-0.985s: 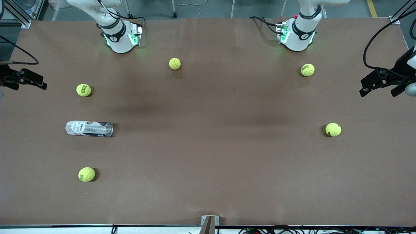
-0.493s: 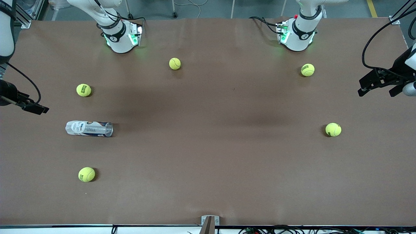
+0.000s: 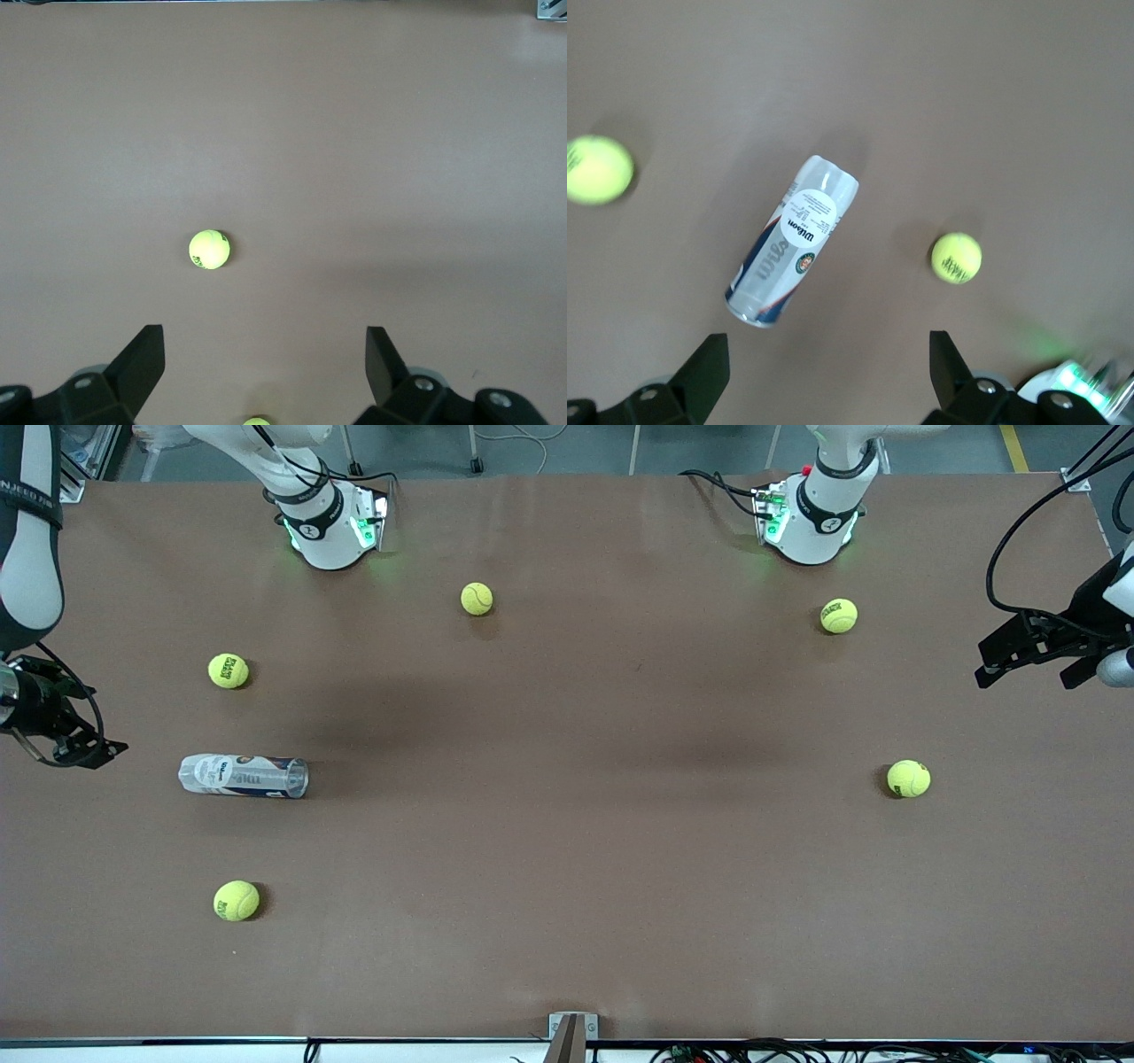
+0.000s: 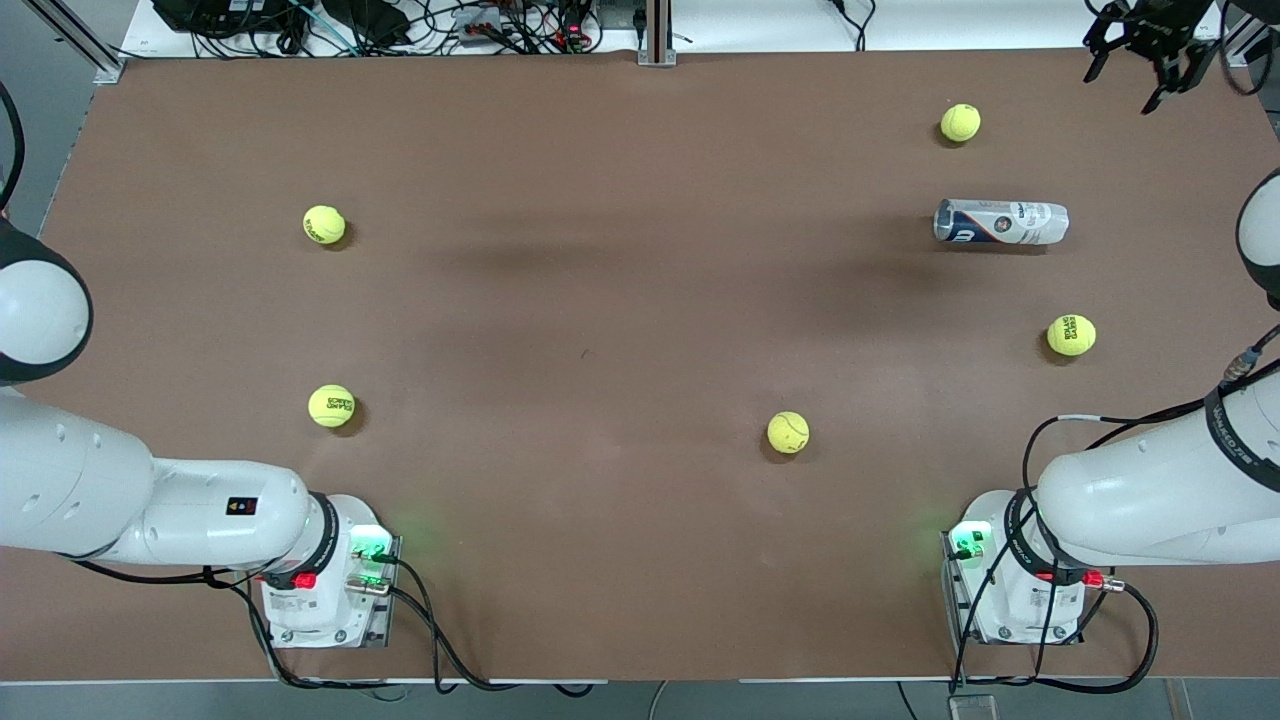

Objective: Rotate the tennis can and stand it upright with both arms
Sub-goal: 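Reach the right gripper down to the lying Wilson can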

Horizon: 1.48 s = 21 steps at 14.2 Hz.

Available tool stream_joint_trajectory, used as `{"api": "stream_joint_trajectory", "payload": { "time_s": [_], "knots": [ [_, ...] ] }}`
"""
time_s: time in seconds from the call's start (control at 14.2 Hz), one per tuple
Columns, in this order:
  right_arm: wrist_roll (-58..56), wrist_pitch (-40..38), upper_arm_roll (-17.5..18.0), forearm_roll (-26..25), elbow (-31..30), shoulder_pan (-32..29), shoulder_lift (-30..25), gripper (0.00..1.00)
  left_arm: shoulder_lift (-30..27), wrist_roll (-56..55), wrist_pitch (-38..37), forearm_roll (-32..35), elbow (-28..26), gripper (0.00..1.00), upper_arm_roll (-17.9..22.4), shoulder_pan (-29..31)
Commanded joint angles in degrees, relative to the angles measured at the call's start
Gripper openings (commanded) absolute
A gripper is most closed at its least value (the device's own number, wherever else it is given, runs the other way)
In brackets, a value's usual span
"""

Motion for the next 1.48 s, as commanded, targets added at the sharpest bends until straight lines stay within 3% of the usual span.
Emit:
{"api": "stream_joint_trajectory", "payload": {
  "time_s": [0.0,0.21,0.35,0.84,1.13,1.41],
  "knots": [
    [13.16,0.44,0.73,2.20,-0.49,-0.35,2.86,1.00,-0.39,0.38,-0.37,0.24,0.30,1.00,-0.36,0.86],
    [18.11,7.26,0.73,5.19,-6.18,-0.96,3.66,1.00,-0.48,0.38,-0.46,0.24,0.13,1.00,-0.27,0.95],
    [18.82,15.43,0.73,5.28,-12.42,-1.05,3.48,1.00,-0.57,0.38,-0.99,0.24,0.21,1.00,-0.27,0.95],
    [22.07,35.66,0.73,5.28,-23.69,0.00,7.34,1.00,-0.48,0.38,-0.99,0.24,0.30,1.00,-0.27,0.95],
    [22.16,42.01,0.73,5.20,-25.37,0.80,11.03,1.00,-0.48,0.38,-0.99,0.15,0.30,1.00,-0.27,0.95],
    [22.16,42.63,0.73,5.20,-25.37,0.80,12.36,1.00,-0.48,0.38,-0.99,0.24,0.21,1.00,-0.27,0.95]
  ]
}}
